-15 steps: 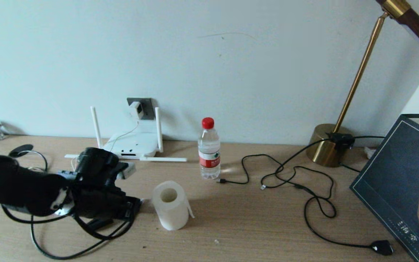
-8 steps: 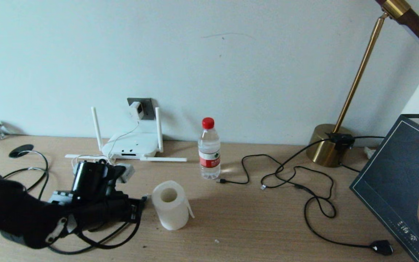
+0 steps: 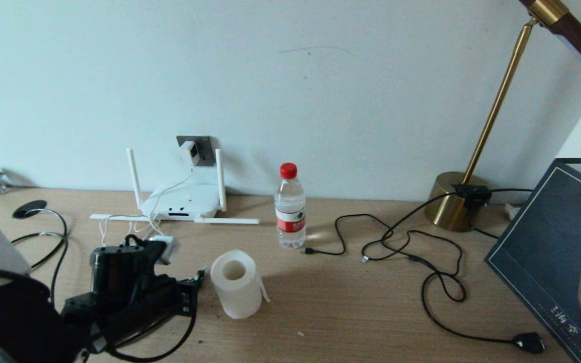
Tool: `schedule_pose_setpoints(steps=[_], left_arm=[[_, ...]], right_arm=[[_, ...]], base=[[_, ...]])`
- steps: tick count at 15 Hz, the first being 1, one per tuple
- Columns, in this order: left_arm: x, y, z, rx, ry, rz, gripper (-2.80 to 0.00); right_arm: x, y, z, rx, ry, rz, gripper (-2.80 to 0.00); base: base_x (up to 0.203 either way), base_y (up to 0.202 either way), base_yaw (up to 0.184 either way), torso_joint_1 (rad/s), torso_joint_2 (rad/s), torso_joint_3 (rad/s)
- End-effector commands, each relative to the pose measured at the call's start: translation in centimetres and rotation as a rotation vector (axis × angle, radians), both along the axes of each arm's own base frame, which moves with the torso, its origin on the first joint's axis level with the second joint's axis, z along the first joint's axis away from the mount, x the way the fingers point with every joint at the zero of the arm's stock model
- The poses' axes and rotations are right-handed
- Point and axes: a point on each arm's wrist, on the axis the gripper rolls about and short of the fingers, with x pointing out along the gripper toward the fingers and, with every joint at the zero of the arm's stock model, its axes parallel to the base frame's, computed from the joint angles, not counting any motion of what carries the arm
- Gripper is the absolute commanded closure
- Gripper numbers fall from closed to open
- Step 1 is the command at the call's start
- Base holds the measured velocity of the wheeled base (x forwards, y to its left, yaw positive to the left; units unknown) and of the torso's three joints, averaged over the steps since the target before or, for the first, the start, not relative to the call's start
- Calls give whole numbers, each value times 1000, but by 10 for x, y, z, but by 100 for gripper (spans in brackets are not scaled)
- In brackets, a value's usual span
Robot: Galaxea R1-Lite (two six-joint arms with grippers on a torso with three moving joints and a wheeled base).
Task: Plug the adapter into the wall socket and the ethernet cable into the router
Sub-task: Plug cable into router interface
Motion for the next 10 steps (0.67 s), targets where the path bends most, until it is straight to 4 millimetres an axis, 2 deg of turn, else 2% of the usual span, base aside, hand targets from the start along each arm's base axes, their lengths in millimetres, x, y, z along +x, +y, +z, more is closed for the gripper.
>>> schedule_pose_setpoints(steps=[1,5,10], left_arm=[[-3,0,-25,4,13,0,0],[-8,2,-44,2,-42,9,0],[-10,2,-50,0,-52,10,0]], right_arm=[[0,0,0,0,3,0,0],[0,0,0,0,3,0,0],[0,0,0,0,3,0,0]], base=[[0,0,0,0,0,0],[0,0,0,0,0,0],[0,0,0,0,0,0]])
